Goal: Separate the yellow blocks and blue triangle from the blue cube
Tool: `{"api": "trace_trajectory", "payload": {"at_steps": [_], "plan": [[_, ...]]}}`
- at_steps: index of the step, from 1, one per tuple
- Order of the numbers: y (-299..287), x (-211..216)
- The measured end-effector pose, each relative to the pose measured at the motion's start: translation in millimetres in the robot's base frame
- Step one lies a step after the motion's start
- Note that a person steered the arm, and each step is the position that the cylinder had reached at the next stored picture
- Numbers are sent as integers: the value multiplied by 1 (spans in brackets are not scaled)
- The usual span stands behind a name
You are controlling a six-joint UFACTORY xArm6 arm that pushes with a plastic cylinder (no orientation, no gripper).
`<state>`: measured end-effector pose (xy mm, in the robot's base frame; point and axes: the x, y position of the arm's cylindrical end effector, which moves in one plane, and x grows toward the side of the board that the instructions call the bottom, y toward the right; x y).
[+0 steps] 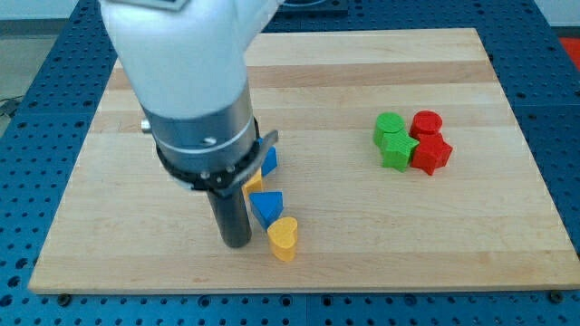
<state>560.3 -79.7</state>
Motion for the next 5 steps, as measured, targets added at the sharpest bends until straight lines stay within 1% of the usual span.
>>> {"api": "trace_trajectory", "payload": {"at_steps": [1,2,3,4,5], "plan": [[-3,-37],[-4,-52],[-11,-53],[-29,-74],[-30,-93]]}}
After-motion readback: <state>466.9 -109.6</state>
